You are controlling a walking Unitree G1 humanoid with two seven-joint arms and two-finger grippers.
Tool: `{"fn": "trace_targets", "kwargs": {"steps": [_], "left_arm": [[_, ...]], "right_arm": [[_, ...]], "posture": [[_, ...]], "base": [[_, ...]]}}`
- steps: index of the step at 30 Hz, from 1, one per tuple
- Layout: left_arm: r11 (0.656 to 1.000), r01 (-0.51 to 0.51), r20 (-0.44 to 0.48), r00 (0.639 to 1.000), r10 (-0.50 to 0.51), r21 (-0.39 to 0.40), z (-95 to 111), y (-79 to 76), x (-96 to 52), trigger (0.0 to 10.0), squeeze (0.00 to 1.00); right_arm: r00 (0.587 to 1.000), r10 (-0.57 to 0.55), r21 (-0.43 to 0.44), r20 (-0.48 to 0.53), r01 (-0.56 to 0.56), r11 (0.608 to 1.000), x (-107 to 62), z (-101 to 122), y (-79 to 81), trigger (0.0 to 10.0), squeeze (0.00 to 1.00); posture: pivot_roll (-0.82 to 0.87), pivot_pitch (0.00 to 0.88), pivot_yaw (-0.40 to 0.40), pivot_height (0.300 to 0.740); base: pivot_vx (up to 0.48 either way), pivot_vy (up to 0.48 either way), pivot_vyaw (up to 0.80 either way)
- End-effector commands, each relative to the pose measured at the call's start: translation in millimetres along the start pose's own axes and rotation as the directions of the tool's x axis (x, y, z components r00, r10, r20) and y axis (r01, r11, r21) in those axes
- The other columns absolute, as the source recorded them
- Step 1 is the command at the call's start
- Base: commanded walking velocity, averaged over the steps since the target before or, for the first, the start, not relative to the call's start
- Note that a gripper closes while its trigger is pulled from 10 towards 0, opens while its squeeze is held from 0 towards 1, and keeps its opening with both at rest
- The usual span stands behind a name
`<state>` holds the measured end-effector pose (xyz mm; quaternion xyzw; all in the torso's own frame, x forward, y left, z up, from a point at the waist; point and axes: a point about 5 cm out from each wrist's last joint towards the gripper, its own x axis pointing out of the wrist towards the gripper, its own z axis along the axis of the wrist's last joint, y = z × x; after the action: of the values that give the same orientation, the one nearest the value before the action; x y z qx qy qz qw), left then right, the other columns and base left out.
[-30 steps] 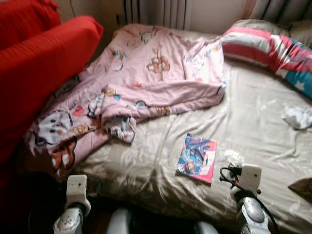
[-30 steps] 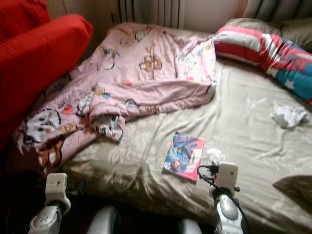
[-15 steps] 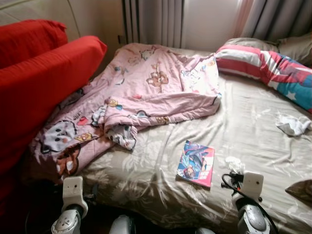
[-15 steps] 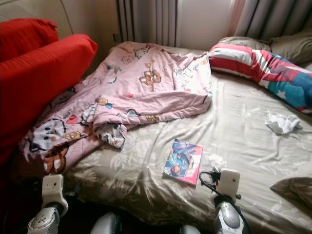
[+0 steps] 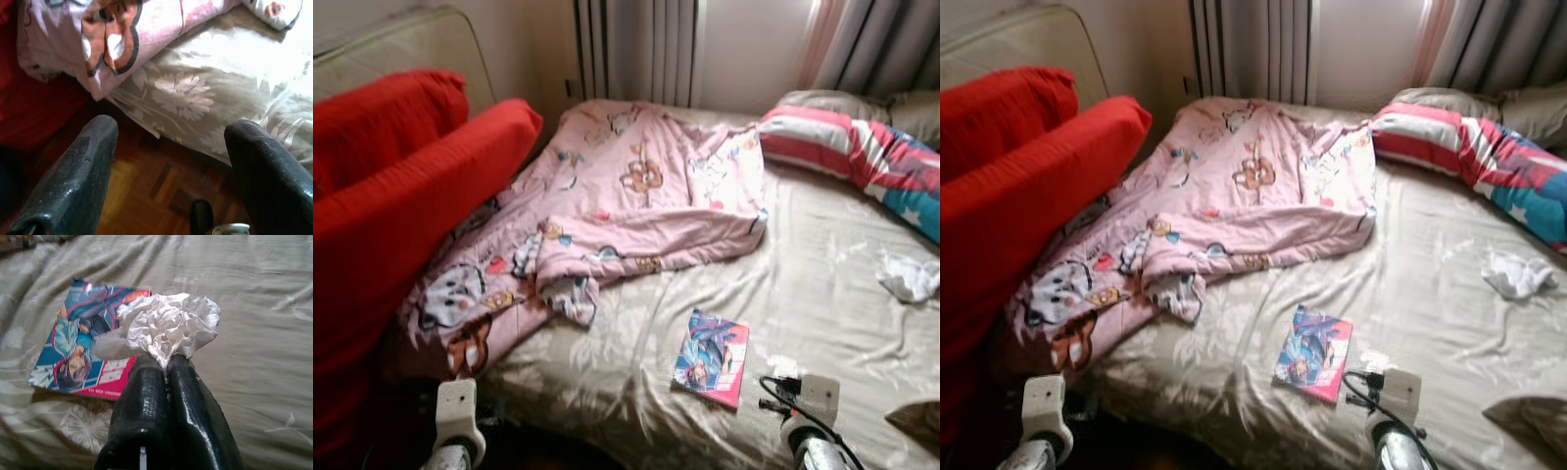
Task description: Clean up the room
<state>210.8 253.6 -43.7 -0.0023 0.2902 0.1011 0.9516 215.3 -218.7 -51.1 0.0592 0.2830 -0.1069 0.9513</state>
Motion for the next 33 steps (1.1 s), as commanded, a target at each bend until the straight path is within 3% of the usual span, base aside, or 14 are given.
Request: {"fn": "trace_targets", "kwargs": {"steps": [1,3,7,12,20,24,27,33], "left_arm": [[1.000,-0.015,-0.054,0.998,0.015,0.007,-8.8,2.2,-2.2,10.0,0.00],[1.000,-0.029,-0.127,0.991,0.030,0.010,-21.7,1.1,-5.7,10.0,0.00],[0.999,-0.037,-0.191,0.981,0.037,0.005,-33.9,-3.2,-9.6,10.0,0.00],[1.000,-0.001,-0.190,0.982,0.006,0.023,-32.1,-11.8,-7.5,10.0,0.00],[0.999,0.027,-0.213,0.977,-0.017,0.046,-33.9,-17.3,-7.2,10.0,0.00],[0.999,0.020,-0.247,0.969,-0.007,0.050,-43.2,-7.3,-13.1,10.0,0.00],[0.999,0.003,-0.280,0.960,0.012,0.053,-51.3,8.5,-19.8,10.0,0.00],[0.998,-0.021,-0.316,0.948,0.038,0.055,-59.5,24.8,-27.7,10.0,0.00]], "right_arm": [[0.997,-0.006,0.002,-0.078,0.006,1.000,-3.5,-12.9,-1.9,10.0,0.00],[0.982,-0.018,-0.027,-0.189,0.013,1.000,-10.9,-32.9,-3.5,10.0,0.00],[0.941,-0.037,-0.092,-0.337,0.006,0.996,-23.2,-59.5,-4.4,10.0,0.00],[0.950,-0.002,-0.045,-0.312,-0.013,0.999,-17.8,-51.8,3.0,10.0,0.00],[0.956,0.007,-0.049,-0.293,-0.022,0.999,-13.5,-44.9,5.9,10.0,0.00],[0.954,0.004,-0.054,-0.298,-0.021,0.998,-14.4,-46.5,5.9,10.0,0.00],[0.947,0.006,-0.030,-0.320,-0.016,0.999,-17.4,-52.4,6.8,10.0,0.00],[0.950,0.008,-0.021,-0.314,-0.015,1.000,-16.4,-50.9,8.9,10.0,0.00]], "posture": [[0.02,0.000,-0.008,0.740],[0.02,0.000,-0.016,0.740],[0.03,0.000,-0.020,0.740],[0.03,0.000,-0.027,0.740],[0.03,0.000,-0.016,0.740],[0.02,0.000,-0.007,0.740],[0.02,0.000,-0.001,0.740],[0.02,0.000,0.005,0.740]], "base": [[0.000,0.000,0.00],[0.000,0.000,0.00],[0.000,0.000,0.00],[0.000,0.000,0.00],[0.000,0.073,0.07],[0.000,0.323,0.80],[0.000,0.390,0.46],[0.000,0.443,0.00]]}}
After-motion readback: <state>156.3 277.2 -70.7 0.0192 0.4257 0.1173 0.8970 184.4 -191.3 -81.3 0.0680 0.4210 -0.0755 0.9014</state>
